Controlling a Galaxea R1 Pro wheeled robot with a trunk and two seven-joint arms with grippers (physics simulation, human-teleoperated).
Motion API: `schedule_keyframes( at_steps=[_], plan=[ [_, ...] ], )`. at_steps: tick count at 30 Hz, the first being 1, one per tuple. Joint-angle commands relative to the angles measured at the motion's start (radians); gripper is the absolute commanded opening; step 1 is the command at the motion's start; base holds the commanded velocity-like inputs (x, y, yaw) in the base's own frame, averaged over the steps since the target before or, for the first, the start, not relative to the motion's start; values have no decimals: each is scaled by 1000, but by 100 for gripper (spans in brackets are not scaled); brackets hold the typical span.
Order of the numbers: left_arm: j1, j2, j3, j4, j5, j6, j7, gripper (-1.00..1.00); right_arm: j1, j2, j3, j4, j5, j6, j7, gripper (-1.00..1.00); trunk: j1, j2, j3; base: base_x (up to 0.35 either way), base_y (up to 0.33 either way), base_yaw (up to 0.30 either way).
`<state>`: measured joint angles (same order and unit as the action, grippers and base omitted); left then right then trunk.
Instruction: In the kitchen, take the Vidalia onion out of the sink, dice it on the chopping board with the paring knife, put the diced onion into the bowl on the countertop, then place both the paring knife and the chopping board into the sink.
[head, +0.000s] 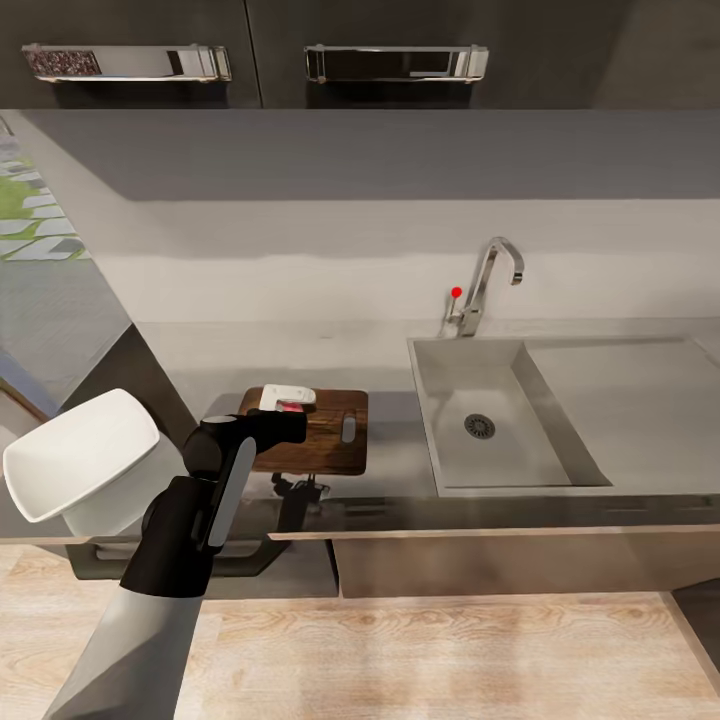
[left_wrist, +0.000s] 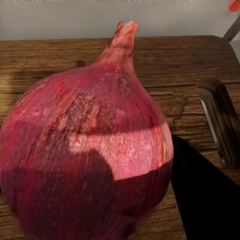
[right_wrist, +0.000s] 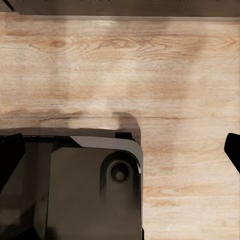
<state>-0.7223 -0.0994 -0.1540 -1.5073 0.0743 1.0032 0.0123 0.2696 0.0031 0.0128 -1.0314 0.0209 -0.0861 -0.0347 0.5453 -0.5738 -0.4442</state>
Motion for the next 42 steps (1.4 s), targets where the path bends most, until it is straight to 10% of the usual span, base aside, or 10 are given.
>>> schedule_keyframes(
  at_steps=[1,24,25,42],
  plan=[
    [-1,0,1,-1,5,5,0,-100,0,0,1,-1,2,-1,-4,100,0,-1,-1,51,0,0],
    [0,0,0,-1,5,3,1,-100,0,0,1,-1,3,-1,-4,100,0,-1,-1,4,0,0],
    [0,0,0,-1,5,3,1,100,0,0,1,-1,4,-1,-4,100,0,-1,-1,0,0,0],
    [12,0,1,-2,5,3,0,100,0,0,1,-1,3,-1,-4,100,0,-1,-1,0,0,0]
  ],
)
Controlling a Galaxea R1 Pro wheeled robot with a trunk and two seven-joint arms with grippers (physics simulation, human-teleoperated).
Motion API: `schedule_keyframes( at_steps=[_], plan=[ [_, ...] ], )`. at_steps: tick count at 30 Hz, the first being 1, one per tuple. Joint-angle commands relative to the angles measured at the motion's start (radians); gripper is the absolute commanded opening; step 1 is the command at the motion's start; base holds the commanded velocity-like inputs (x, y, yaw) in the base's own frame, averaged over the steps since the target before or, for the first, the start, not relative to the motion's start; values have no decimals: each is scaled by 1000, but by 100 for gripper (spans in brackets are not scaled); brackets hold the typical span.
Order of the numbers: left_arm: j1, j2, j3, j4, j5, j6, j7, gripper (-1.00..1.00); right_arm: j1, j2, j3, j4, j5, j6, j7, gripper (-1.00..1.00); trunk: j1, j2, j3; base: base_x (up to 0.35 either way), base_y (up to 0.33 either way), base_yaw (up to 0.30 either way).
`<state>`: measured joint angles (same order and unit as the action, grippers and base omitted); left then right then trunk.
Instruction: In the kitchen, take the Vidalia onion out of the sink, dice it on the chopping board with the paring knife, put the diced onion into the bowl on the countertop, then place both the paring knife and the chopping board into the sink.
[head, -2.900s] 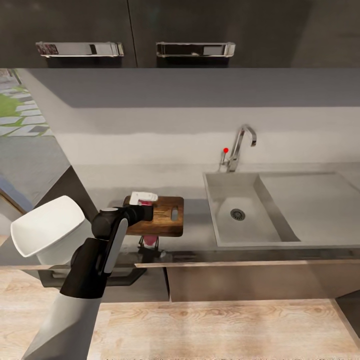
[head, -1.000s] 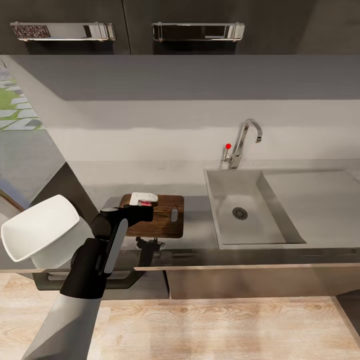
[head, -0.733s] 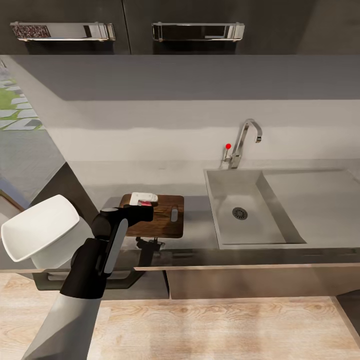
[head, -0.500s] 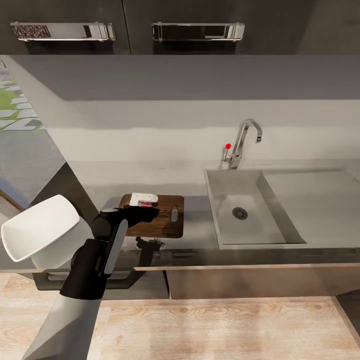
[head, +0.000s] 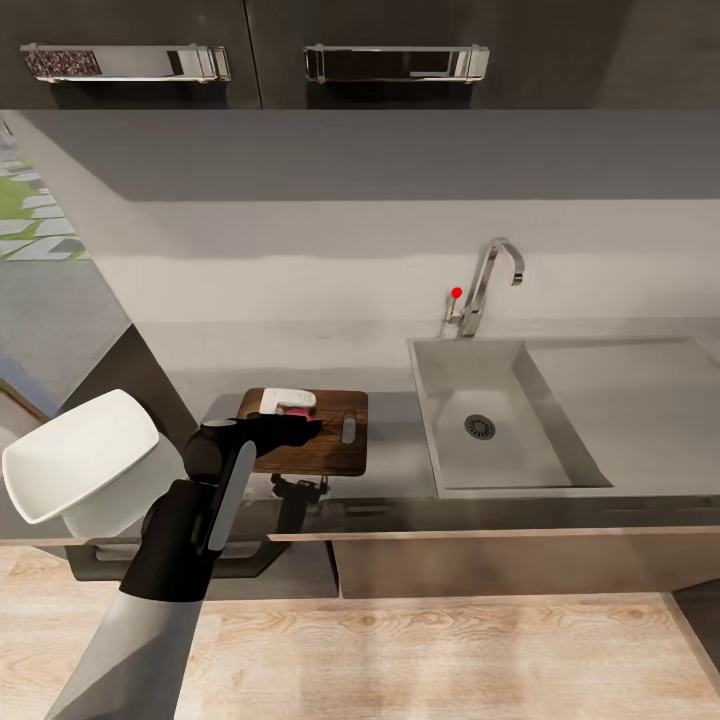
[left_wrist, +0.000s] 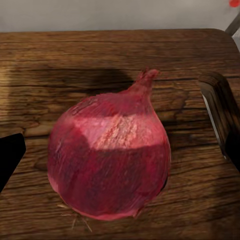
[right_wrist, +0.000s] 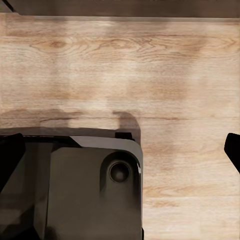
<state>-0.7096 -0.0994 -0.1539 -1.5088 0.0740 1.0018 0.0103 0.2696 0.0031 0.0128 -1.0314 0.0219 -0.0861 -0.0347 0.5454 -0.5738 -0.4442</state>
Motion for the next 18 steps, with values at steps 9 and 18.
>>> schedule_keyframes(
  at_steps=[9,18],
  plan=[
    [-1,0,0,-1,6,4,2,100,0,0,1,-1,3,-1,-4,100,0,-1,-1,0,0,0],
    [-1,0,0,0,6,5,2,100,0,0,1,-1,3,-1,-4,100,0,-1,-1,-185,0,0]
  ],
)
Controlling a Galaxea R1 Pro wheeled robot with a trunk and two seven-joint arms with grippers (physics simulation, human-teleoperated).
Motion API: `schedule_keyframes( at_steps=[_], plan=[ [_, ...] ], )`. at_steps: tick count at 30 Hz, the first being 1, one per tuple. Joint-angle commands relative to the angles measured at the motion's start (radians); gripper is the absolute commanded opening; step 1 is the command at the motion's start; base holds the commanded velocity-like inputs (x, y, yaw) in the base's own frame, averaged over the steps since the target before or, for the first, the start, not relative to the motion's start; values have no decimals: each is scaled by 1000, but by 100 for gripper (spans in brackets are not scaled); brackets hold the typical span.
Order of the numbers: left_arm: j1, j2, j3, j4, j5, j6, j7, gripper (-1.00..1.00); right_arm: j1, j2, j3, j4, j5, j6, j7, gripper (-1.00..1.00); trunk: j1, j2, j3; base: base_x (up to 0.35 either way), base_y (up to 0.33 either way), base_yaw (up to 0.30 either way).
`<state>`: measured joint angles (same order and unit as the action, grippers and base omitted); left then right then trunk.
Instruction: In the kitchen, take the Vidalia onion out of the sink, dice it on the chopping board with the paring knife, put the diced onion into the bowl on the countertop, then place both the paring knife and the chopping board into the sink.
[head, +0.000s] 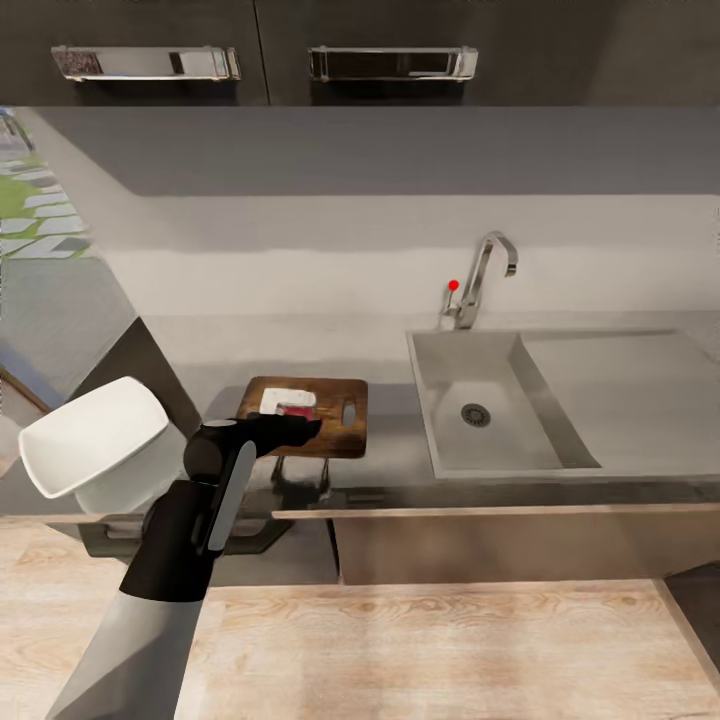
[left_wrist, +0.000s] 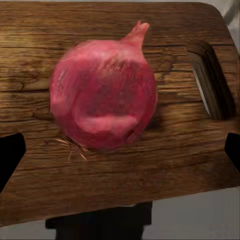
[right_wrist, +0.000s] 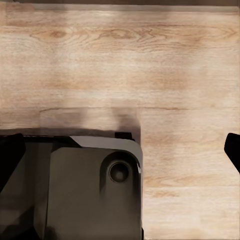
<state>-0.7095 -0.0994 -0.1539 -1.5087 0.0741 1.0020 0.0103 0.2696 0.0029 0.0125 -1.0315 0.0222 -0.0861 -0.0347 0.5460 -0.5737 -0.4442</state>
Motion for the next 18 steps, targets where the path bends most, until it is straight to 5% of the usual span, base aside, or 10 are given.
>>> schedule_keyframes(
  at_steps=[1,18],
  plan=[
    [-1,0,0,-1,6,4,2,100,0,0,1,-1,2,-1,-4,100,0,-1,-1,-324,0,0],
    [-1,0,0,1,6,4,2,100,0,0,1,-1,2,-1,-4,100,0,-1,-1,-332,0,0]
  ],
)
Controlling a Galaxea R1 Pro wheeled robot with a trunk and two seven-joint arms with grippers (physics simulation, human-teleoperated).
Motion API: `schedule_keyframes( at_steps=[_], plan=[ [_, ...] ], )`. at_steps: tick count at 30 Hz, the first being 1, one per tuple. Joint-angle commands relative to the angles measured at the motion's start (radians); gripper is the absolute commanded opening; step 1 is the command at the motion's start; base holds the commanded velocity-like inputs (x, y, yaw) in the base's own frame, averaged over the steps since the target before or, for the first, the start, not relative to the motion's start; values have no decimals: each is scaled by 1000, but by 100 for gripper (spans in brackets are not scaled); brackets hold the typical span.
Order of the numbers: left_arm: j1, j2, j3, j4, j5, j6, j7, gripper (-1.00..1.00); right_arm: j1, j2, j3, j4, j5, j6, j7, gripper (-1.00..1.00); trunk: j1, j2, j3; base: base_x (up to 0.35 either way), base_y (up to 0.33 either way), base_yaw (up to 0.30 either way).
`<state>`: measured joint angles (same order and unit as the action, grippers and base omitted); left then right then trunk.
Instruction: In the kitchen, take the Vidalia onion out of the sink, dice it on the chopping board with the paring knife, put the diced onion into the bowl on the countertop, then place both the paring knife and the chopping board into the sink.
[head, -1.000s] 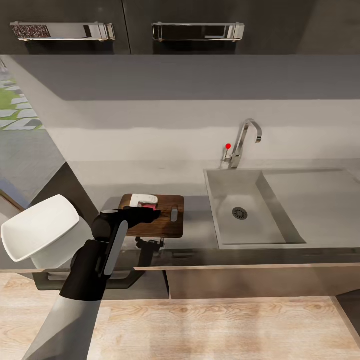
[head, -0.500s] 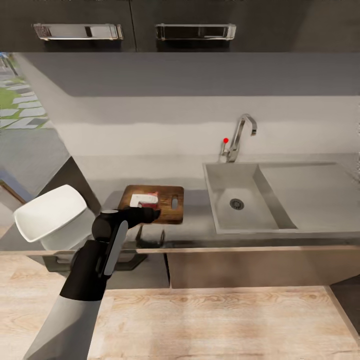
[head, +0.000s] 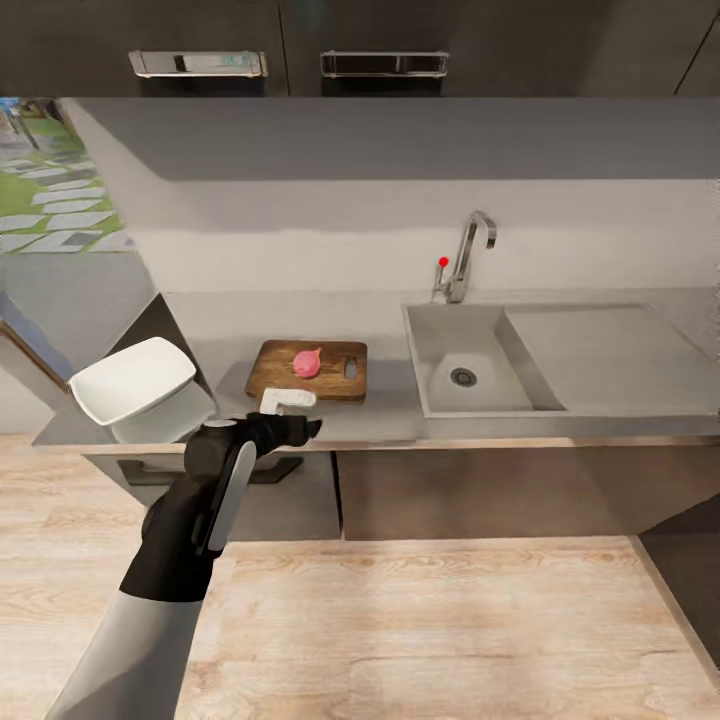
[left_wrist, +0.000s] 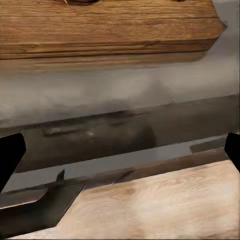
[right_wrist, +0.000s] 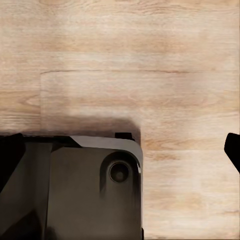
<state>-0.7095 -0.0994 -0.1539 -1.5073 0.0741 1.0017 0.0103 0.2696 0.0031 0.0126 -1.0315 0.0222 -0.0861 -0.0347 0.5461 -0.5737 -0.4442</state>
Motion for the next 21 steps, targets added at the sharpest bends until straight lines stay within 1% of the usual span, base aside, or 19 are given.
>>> schedule_keyframes(
  at_steps=[1,5,12,14,15,18,20,21],
  plan=[
    [-1,0,0,-1,6,5,2,100,0,0,1,-1,2,-1,-4,100,0,-1,-1,-333,0,0],
    [0,0,0,-1,6,5,2,100,0,0,1,-1,2,-1,-4,100,0,-1,-1,-291,0,0],
    [85,0,0,-11,4,3,-3,100,0,-1,1,-1,2,-3,-3,100,0,-1,-1,-30,0,0],
    [123,0,-1,-15,4,-10,-4,100,0,-1,1,-1,2,-3,-3,100,0,-1,-1,-4,0,0],
    [174,1,-14,-22,4,-57,-4,100,0,-1,1,-1,2,-3,-2,100,0,-1,-1,-1,0,0],
    [231,2,-37,-29,4,-123,-2,100,0,-2,1,-1,2,-4,-2,100,0,-1,-1,0,0,0],
    [300,3,-49,-35,3,-184,-2,100,0,-2,0,-1,2,-5,-2,100,0,-1,-1,0,0,0],
    [320,4,-51,-36,2,-198,-2,100,0,-2,0,-1,2,-5,-2,100,0,-1,-1,0,0,0]
  ],
)
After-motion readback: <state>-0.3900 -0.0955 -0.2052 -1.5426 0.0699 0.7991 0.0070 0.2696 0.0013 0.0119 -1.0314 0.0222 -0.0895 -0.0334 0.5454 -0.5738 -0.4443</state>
